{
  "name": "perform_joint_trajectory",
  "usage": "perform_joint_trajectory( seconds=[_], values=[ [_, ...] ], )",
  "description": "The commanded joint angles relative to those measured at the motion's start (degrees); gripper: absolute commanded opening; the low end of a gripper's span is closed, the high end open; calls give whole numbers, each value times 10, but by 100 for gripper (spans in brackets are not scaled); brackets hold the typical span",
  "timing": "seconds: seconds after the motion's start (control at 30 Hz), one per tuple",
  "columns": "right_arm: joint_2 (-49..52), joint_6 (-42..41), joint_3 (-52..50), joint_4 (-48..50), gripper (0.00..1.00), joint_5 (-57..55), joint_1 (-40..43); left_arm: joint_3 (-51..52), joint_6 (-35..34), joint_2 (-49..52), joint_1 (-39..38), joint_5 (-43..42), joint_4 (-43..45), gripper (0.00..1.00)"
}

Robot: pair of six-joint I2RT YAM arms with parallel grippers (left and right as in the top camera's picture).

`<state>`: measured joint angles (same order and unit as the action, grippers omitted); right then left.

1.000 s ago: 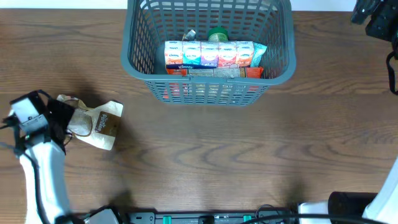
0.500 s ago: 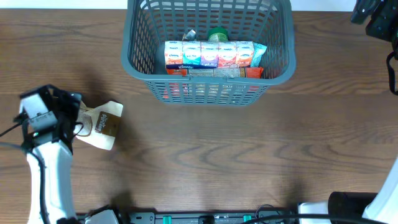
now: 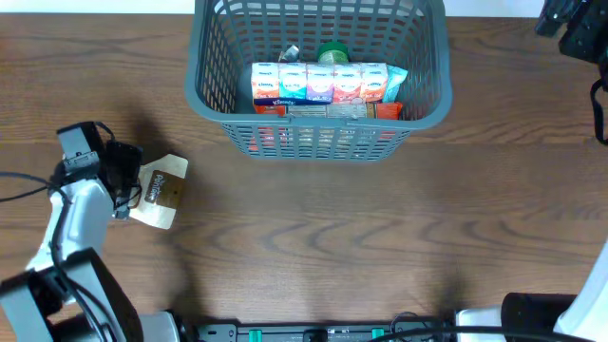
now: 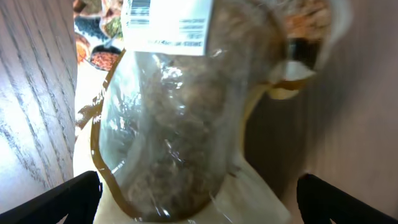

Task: Pack container
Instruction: 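Grasp the clear grain bag by its top with the left gripper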

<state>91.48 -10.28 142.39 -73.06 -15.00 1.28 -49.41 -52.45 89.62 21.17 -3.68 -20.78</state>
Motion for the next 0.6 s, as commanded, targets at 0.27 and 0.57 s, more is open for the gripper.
perform_joint_trajectory(
  seconds=[0.27,0.57],
  values=[
    [0,-8,0,-1,99,-2,3,-87,63,48,-2,61,-70,99],
    [0,-8,0,-1,99,-2,3,-90,63,56,-2,61,-64,99]
  ],
)
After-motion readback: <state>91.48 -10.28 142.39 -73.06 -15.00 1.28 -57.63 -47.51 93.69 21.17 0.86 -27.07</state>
